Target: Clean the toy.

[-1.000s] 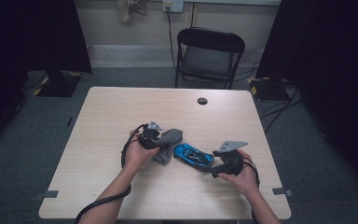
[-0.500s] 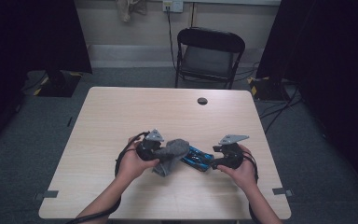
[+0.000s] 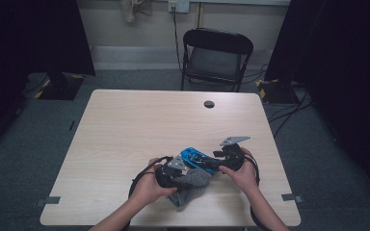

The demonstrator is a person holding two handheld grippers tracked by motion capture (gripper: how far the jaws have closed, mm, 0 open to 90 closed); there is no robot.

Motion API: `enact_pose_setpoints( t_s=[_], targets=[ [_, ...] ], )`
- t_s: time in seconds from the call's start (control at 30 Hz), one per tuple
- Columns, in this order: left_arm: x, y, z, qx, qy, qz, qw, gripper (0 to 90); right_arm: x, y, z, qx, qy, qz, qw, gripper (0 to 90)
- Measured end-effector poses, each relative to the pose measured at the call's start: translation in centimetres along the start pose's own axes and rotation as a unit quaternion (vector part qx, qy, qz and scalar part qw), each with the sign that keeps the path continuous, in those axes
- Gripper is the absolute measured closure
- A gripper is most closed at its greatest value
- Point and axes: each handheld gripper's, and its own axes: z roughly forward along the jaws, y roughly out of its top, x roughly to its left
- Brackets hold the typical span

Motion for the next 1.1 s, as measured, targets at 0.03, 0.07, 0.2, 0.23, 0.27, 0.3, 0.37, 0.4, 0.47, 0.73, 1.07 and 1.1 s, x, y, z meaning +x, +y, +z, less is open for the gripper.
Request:
enact_pose_setpoints(
  t_s=[0.03, 0.07, 0.2, 0.23, 0.27, 0.3, 0.37, 0.4, 0.47, 0.73, 1.07, 1.1],
  targets=[
    [0.2, 0.1, 0.5, 0.005, 0.008, 0.006, 0.9999, 63.7, -0.1, 0.0, 0.0, 0.001, 0.001, 0.006, 1.0, 45.4],
    [0.2, 0.1, 0.8, 0.005, 0.012, 0.006, 0.9999, 62.6, -0.1, -0.1, 0.0, 0.002, 0.007, 0.014, 0.9999, 48.0],
    [0.8, 0.4, 1.7, 0.001, 0.016, -0.008, 0.9998, 62.1, -0.2, -0.3, 0.0, -0.001, 0.013, 0.016, 0.9998, 48.9],
    [0.9, 0.4, 1.8, 0.002, 0.016, -0.013, 0.9998, 62.1, -0.3, -0.2, 0.0, 0.001, 0.014, 0.015, 0.9998, 49.0],
    [1.0, 0.5, 1.8, -0.001, 0.022, -0.013, 0.9997, 62.1, -0.3, -0.2, 0.0, 0.002, 0.014, 0.014, 0.9998, 49.1],
    [1.2, 0.6, 1.8, 0.002, 0.025, -0.011, 0.9996, 62.2, -0.2, -0.1, 0.0, 0.006, 0.014, 0.013, 0.9998, 49.3],
    [1.4, 0.7, 1.9, -0.002, 0.031, -0.021, 0.9993, 62.6, -0.3, -0.1, 0.0, 0.006, 0.015, 0.012, 0.9998, 49.5],
    [1.6, 0.7, 1.9, -0.004, 0.033, -0.024, 0.9992, 62.9, -0.3, -0.2, 0.0, 0.005, 0.017, 0.011, 0.9998, 49.6],
    [2.0, 0.7, 1.8, -0.006, 0.036, -0.033, 0.9988, 63.3, -0.4, -0.1, 0.0, 0.006, 0.019, 0.009, 0.9998, 49.8],
    [3.4, 0.4, 1.1, -0.009, 0.052, -0.061, 0.9967, 64.2, -0.4, -0.1, -0.1, 0.011, 0.022, 0.004, 0.9997, 50.9],
    [4.3, -0.1, -0.1, -0.013, 0.066, -0.075, 0.9949, 64.7, -0.4, -0.1, -0.1, 0.009, 0.023, 0.003, 0.9997, 51.1],
    [4.5, -0.2, -0.3, -0.012, 0.067, -0.076, 0.9948, 64.7, -0.4, -0.1, -0.1, 0.009, 0.022, 0.004, 0.9997, 51.1]
  ],
)
